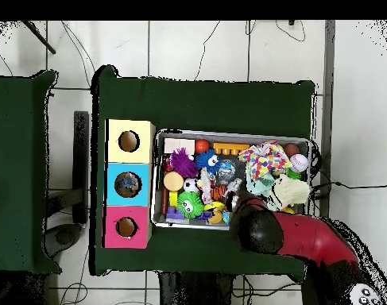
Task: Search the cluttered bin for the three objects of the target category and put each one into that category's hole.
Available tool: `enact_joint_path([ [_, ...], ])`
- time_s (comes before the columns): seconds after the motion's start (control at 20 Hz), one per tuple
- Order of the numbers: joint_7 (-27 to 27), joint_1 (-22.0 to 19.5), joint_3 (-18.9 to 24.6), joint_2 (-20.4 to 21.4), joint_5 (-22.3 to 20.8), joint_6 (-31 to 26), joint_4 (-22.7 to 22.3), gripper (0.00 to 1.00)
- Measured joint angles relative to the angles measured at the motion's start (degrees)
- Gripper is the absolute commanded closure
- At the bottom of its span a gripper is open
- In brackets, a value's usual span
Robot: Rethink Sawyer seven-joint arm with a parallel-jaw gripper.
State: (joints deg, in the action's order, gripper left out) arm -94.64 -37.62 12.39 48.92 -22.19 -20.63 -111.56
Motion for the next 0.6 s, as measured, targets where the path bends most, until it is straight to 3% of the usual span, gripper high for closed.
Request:
enact_joint_path([
  [0.6, 0.00, 2.57, -2.37, -12.50, -0.08, 0.31, 6.50, 0.00],
])
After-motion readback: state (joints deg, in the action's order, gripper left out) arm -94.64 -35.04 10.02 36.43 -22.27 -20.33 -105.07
